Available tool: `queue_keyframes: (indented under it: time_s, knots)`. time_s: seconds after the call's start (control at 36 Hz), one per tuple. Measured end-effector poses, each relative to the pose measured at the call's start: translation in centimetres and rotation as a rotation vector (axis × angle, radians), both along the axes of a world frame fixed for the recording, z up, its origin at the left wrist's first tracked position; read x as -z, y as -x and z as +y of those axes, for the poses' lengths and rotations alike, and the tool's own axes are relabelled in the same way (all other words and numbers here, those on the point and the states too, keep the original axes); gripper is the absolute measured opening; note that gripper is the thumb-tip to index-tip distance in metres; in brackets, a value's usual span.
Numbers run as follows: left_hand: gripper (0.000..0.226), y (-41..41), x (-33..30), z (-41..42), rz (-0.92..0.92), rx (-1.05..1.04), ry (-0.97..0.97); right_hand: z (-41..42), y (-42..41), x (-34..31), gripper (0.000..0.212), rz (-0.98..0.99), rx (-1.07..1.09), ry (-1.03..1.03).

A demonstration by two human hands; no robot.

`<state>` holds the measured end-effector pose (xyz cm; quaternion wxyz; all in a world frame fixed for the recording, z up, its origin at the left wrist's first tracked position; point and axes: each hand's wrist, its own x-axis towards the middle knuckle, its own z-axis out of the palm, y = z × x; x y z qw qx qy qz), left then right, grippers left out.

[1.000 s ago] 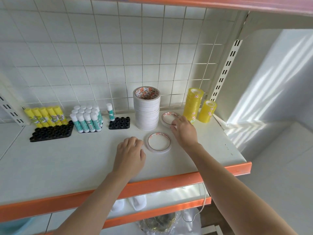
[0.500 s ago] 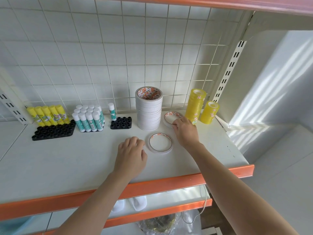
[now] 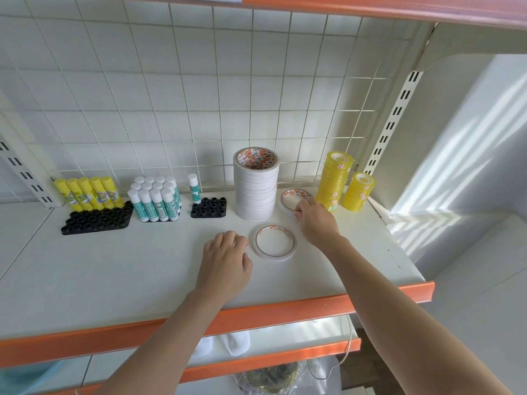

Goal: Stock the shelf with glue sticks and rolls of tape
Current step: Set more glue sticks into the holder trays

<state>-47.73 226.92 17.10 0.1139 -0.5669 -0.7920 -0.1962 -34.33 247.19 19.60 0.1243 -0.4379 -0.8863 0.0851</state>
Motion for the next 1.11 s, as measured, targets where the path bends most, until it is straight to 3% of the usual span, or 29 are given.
queue_keyframes:
  time_s: [0.44, 0.64, 0.78, 0.89, 1.0, 1.11]
  knots:
    - [0.033, 0.0, -0.1, 0.1, -0.004, 0.001, 0.013, -0.5, -0.3, 0.3, 0.022, 0.057, -0.028, -0.023]
    - [0.033, 0.0, -0.1, 0.0, 0.001, 0.002, -0.004, -1.8, -0.7, -0.7, 0.031, 0.064, -0.024, -0.030]
    - [0.033, -0.1, -0.2, 0.1, -0.006, -0.005, 0.020, -4.6, -2.3, -0.4, 0.024, 0.193, -0.150, -0.027]
    - [0.033, 0.0, -0.2, 0.0, 0.000, -0.002, 0.028, -6.3, -3.3, 0.4, 0.020, 0.104, -0.260, -0.058]
    - [0.032, 0.0, -0.2, 0.0, -0.001, 0.000, 0.025, -7.0, -4.2, 0.4, 0.033, 0.169, -0.365, -0.112]
    - [0.032, 0.0, -0.3, 0.0, 0.012, -0.002, 0.014, -7.4, -4.1, 0.6, 0.040, 0.176, -0.472, -0.011]
